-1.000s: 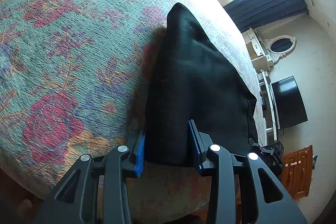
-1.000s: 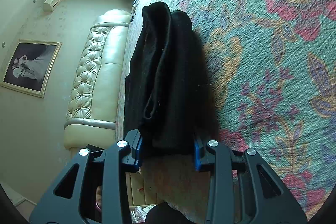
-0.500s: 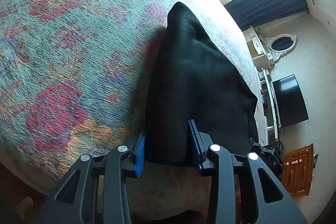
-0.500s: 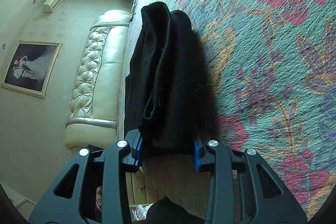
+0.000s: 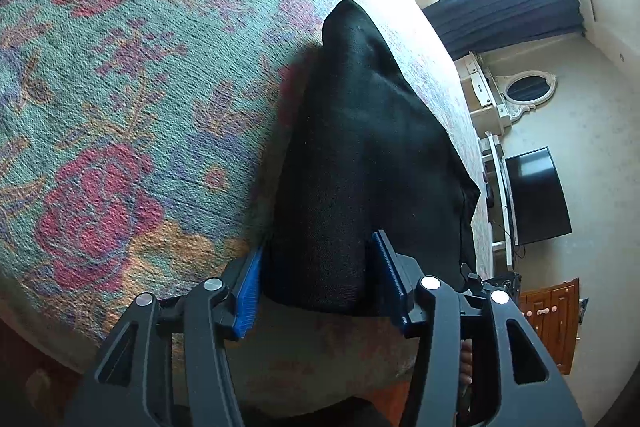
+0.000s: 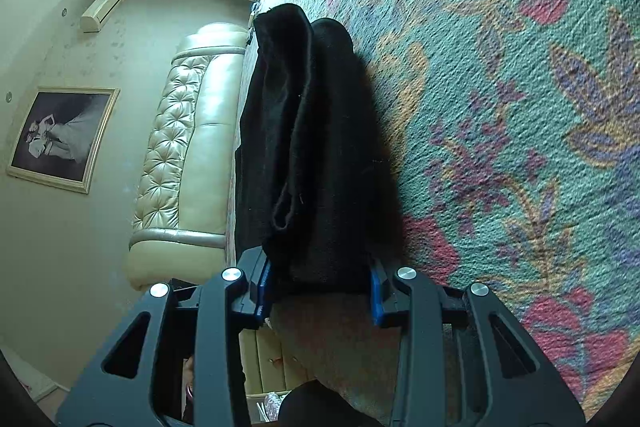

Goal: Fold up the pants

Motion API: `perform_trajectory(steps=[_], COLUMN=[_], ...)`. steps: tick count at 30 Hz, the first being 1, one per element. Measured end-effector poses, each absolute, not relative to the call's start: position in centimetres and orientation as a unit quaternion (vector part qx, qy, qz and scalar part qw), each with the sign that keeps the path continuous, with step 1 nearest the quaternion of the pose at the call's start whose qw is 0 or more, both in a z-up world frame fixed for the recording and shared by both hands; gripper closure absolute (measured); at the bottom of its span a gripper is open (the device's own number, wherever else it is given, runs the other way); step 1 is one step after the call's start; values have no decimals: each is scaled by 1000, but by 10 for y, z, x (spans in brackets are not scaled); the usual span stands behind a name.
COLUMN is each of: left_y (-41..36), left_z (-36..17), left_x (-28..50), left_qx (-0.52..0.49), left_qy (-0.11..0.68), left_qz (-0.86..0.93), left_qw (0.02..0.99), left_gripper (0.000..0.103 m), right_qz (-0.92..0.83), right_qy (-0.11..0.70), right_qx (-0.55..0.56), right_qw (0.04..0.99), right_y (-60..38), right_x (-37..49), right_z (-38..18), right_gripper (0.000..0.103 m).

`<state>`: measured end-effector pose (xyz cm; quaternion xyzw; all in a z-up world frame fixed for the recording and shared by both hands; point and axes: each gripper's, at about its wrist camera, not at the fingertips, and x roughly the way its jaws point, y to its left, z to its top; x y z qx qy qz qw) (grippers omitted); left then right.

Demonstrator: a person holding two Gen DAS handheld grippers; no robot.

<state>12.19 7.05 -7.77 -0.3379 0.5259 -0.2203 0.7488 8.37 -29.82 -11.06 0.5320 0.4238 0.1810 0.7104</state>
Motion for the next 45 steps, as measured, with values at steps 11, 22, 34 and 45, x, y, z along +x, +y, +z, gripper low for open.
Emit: perform_trajectory(steps=[11, 22, 34, 45], left_y=[95, 46, 40, 66], left_z=[-80, -91, -91, -92], left_x=[150, 243, 228, 155], left_qx=[-335, -319, -315, -300], left_qy=[487, 490, 483, 480], left_qz=[-245, -286, -292, -295], left_qw=[768, 759, 763, 770], left_gripper=[46, 46, 39, 34], right_qz=[165, 158, 159, 215], right_qy=[409, 393, 404, 459], right_qx=[503, 535, 539, 516], right_qw=[743, 731, 721, 691], right_y=[-329, -349, -356, -336], right_x=[99, 194, 211, 139], right_z=[-91, -100, -116, -105], right_gripper=[38, 37, 66, 52])
